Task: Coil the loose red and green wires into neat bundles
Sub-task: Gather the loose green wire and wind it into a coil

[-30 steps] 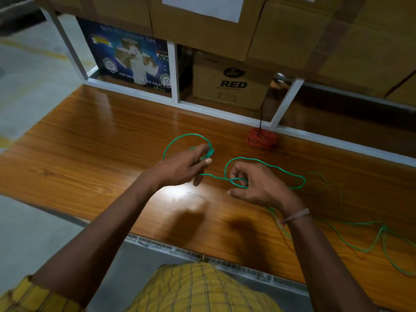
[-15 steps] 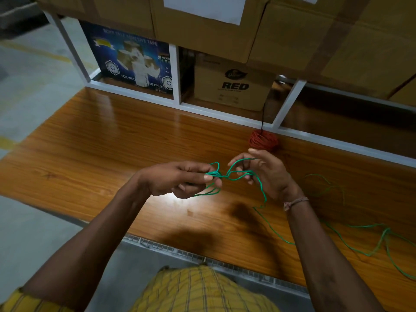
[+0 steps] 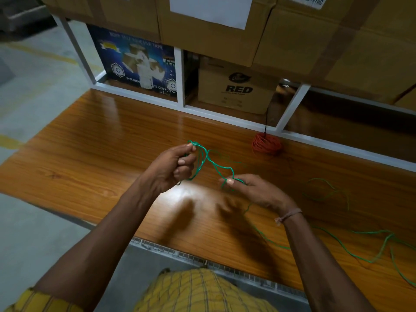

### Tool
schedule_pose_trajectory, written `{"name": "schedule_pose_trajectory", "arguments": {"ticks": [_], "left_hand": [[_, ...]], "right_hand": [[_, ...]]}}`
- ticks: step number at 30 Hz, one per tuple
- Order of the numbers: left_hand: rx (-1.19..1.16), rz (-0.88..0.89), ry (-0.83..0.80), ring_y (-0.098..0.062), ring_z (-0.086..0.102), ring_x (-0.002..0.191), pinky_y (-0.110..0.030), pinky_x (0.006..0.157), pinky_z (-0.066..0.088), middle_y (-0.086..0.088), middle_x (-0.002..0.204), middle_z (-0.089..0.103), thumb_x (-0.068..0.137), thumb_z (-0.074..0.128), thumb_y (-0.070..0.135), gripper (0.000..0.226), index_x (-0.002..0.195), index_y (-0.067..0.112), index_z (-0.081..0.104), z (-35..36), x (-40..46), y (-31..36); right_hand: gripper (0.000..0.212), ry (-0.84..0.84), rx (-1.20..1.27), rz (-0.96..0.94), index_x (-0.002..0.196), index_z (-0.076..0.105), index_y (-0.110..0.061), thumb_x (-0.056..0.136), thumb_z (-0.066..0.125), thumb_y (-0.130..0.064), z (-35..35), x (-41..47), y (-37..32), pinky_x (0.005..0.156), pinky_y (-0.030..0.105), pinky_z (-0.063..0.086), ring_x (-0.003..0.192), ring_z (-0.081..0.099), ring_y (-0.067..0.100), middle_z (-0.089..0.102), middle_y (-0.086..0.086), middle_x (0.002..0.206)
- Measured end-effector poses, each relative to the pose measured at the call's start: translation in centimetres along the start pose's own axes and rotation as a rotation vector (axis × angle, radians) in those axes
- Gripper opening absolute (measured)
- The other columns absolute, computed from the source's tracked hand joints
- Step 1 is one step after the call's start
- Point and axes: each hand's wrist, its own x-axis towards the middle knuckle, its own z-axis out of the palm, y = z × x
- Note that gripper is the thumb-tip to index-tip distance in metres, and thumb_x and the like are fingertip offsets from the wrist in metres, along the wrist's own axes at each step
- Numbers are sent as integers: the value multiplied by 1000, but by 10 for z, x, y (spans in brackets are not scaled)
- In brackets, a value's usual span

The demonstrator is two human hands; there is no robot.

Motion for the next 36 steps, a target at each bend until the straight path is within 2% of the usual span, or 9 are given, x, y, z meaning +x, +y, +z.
{"name": "schedule_pose_trajectory", "arguments": {"ticks": [3, 8, 12, 16, 20, 23, 27, 32, 36], "left_hand": [[-54, -10, 86, -2, 23, 28, -17, 29, 13, 8, 46, 32, 114, 34, 19, 30, 87, 17, 47, -4, 6, 1], [-161, -10, 166, -2, 24, 26, -18, 31, 11, 7, 44, 31, 115, 32, 20, 32, 85, 20, 43, -20, 12, -4], [-220, 31, 188, -3, 25, 26, -20, 36, 6, 6, 44, 32, 115, 31, 19, 34, 83, 20, 44, -24, 14, -11], [-369, 123, 254, -4, 25, 26, -20, 31, 11, 6, 44, 33, 115, 30, 20, 38, 80, 19, 42, -33, 17, -13], [-486, 231, 322, -6, 25, 25, -20, 31, 11, 5, 42, 34, 111, 35, 18, 45, 66, 19, 40, -57, 16, -6], [-474, 243, 345, -7, 25, 26, -21, 31, 10, 5, 43, 34, 109, 37, 18, 42, 67, 20, 40, -74, 10, 2], [-319, 146, 298, -4, 25, 27, -20, 31, 12, 6, 46, 34, 115, 31, 22, 38, 78, 21, 42, -69, 5, 0], [-263, 96, 142, -3, 28, 29, -19, 32, 16, 6, 48, 35, 100, 47, 22, 16, 84, 21, 46, -33, -1, -2], [-290, 54, 28, -4, 30, 31, -19, 33, 18, 7, 52, 35, 110, 39, 23, 25, 87, 19, 49, -9, -5, -1]], "right_hand": [[46, 41, 258, -47, 124, 76, -17, 103, 50, -49, 0, -9, -2, 113, 28, 51, 130, 68, 16, 76, 1, 130], [58, 383, 640, -22, 117, 70, 5, 116, 27, -35, -10, -10, -2, 90, 36, 64, 107, 77, 31, 77, 24, 117], [55, 574, 823, 52, 99, 67, -4, 117, 25, -35, -14, -7, 10, 60, 25, 56, 74, 75, 17, 79, 11, 91], [43, 735, 1320, 137, 94, 64, -10, 112, 26, -19, -26, -2, 34, 61, 26, 49, 74, 74, 17, 80, 7, 81], [31, 877, 1664, 48, 103, 61, -9, 99, 32, -2, -36, -12, 63, 63, 27, 63, 76, 82, 28, 78, 18, 93], [31, 920, 1682, 69, 109, 58, -9, 108, 28, -6, -46, -21, 77, 80, 40, 63, 87, 80, 33, 81, 20, 91], [28, 866, 1529, 190, 115, 57, -9, 110, 30, -12, -43, -20, 76, 86, 43, 57, 81, 82, 31, 82, 19, 93], [39, 813, 1418, 234, 107, 61, -7, 114, 26, -23, -30, -11, 60, 83, 42, 55, 80, 82, 28, 82, 16, 92], [44, 738, 1273, 299, 105, 65, -7, 114, 28, -31, -27, -7, 53, 68, 33, 52, 67, 80, 19, 82, 10, 81]]}}
